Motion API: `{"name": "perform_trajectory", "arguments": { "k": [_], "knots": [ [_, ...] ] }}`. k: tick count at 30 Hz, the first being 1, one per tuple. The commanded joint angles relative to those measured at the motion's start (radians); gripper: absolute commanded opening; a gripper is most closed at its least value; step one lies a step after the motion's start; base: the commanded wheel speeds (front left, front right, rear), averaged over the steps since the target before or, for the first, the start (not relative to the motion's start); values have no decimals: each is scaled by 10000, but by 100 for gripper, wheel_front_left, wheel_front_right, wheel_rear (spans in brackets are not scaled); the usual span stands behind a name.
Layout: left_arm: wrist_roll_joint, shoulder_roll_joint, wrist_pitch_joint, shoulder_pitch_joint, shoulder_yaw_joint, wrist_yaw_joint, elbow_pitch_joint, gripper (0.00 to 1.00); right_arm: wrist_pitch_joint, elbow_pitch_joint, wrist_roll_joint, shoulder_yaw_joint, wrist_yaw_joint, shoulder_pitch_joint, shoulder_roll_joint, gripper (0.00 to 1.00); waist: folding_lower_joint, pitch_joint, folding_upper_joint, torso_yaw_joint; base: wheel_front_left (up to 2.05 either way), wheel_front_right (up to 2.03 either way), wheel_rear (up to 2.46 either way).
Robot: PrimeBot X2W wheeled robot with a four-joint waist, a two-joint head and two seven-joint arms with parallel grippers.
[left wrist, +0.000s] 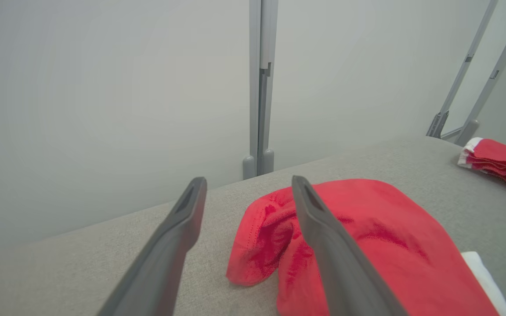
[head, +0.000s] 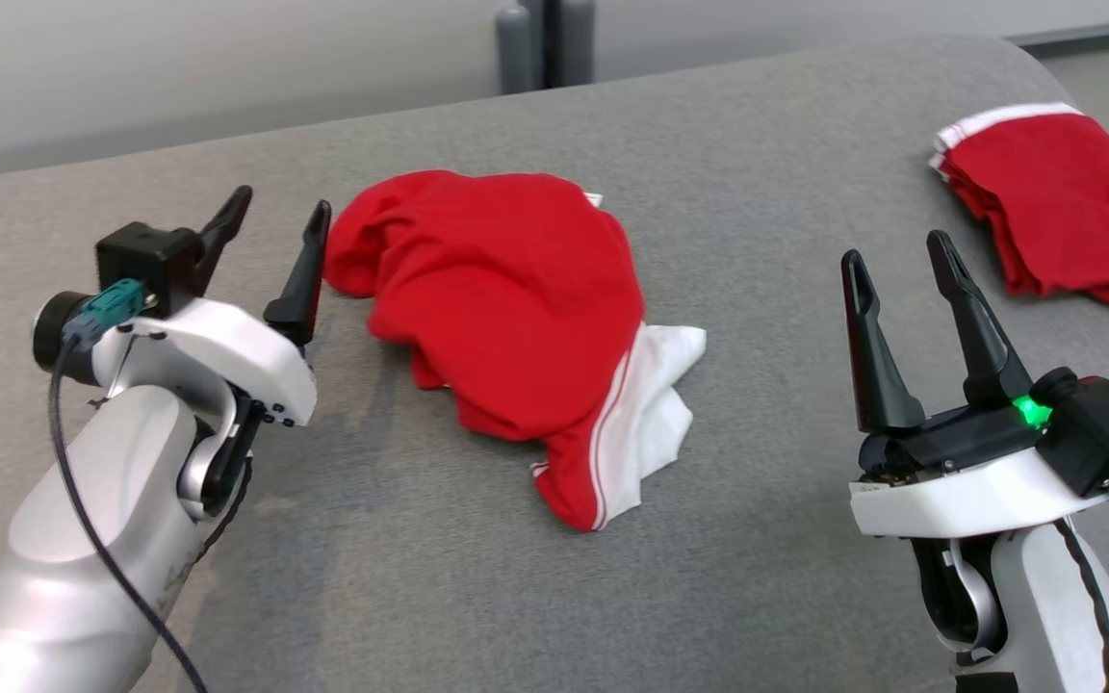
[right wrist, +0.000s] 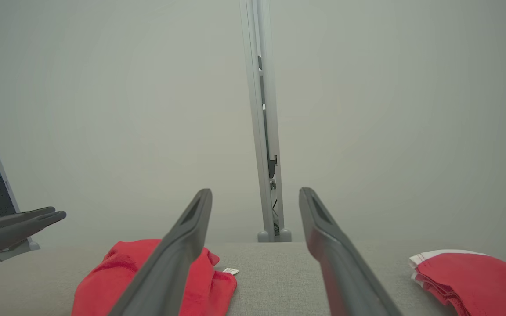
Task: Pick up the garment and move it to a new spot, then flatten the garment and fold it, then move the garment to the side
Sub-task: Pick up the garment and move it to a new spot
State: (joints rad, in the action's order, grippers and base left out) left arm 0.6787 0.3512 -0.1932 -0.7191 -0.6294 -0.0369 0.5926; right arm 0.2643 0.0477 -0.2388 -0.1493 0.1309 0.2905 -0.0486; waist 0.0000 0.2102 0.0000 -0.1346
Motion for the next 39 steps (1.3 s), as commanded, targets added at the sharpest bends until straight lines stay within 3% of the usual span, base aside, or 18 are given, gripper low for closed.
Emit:
{"name": "perform_trajectory", "arguments": {
  "k": [1, 4, 10, 13, 16, 20, 26, 39],
  "knots": [
    [-74, 106, -230, 206, 103, -95, -96, 100, 15, 40, 98, 10, -3, -130, -43, 100, 0, -230, 0, 395, 0, 0, 0],
    [-136, 190, -451, 444, 248, -234, -282, 100, 15, 84, 160, 10, -3, -199, -43, 100, 0, -353, 0, 646, 0, 0, 0],
    [-891, 280, -699, 1565, 614, -981, -1474, 100, 15, 258, 296, -49, -3, -429, -41, 100, 0, -632, 0, 1402, 0, 0, 0],
    [-1176, -89, -707, 2559, 1527, -1426, -2650, 100, 15, 362, 333, -120, -3, -596, -46, 100, 0, -817, 0, 1699, 0, 0, 0],
    [-1893, -505, -703, 3759, 2195, -1599, -3728, 100, 15, 470, 498, -264, -3, -681, -41, 100, 0, -945, 0, 1883, 0, 0, 0],
    [-2506, -1364, -705, 5090, 3246, -1348, -4594, 100, 15, 533, 438, -288, -3, -860, -43, 100, 0, -1064, 0, 2094, 0, 0, 0],
    [-3794, -2498, -706, 6255, 4267, -473, -5160, 100, 15, 623, 447, -135, -3, -1177, -43, 100, 0, -1162, 0, 2341, 0, 0, 0],
    [-4625, -2986, -707, 6585, 5132, 446, -5340, 100, 15, 641, 273, 4, -3, -1415, -43, 100, 0, -1146, 0, 2231, 0, 0, 0]
  ]
}}
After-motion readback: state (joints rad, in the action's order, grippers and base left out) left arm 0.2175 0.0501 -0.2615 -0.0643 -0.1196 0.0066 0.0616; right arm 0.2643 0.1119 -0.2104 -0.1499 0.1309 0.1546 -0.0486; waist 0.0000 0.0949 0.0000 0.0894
